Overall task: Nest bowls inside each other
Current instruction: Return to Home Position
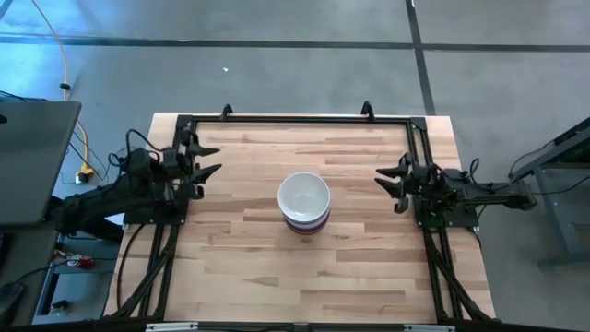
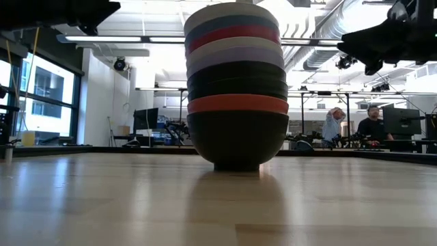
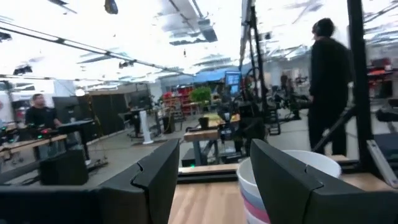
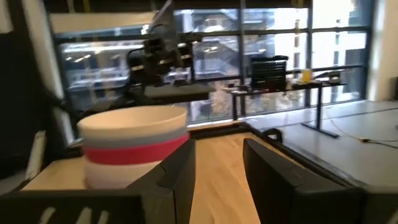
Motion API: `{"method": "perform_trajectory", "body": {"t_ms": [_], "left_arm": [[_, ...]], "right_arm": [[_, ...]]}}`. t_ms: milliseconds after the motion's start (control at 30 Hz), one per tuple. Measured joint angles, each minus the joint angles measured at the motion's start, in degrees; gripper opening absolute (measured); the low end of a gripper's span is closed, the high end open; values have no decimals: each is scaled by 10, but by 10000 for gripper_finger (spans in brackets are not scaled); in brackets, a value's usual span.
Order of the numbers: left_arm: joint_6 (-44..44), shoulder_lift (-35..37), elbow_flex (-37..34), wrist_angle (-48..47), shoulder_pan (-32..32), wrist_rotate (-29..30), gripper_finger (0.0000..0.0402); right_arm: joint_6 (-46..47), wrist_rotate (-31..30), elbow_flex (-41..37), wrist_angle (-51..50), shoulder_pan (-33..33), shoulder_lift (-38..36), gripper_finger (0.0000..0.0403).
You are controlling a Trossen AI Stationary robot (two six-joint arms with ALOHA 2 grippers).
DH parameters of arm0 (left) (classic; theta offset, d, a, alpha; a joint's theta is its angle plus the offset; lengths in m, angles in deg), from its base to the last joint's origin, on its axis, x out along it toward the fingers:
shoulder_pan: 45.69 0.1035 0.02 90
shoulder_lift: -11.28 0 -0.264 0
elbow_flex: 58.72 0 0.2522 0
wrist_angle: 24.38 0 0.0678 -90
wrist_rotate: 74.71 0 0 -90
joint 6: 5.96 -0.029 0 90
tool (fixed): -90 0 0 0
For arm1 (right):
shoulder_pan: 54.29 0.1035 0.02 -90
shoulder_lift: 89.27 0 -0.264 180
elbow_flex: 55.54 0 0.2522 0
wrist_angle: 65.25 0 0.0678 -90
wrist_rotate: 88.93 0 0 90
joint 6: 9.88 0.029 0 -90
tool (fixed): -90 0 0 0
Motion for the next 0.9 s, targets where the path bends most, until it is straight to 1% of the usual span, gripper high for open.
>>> {"method": "perform_trajectory", "body": {"t_ms": [100, 267, 500, 567, 633, 733, 900], "left_arm": [[10, 4, -20, 22, 0, -29, 188], [32, 4, -53, 71, 0, -36, 188], [59, 5, -90, 137, 0, -64, 188], [64, 5, -94, 142, 0, -64, 188], [64, 5, -95, 142, 0, -64, 188], [68, 5, -95, 146, 0, -68, 188], [69, 5, -95, 148, 0, -81, 188]], "right_arm": [[-10, 36, 0, -5, 0, 0, 126], [-15, 49, 0, -6, 0, 0, 126], [-20, 91, 0, -16, 0, 0, 126], [-16, 98, -2, -23, 0, 0, 126], [-11, 103, -21, -1, 0, -1, 126], [-8, 107, -22, -18, -1, 4, 126], [-13, 112, -22, -4, -1, 3, 126]]}}
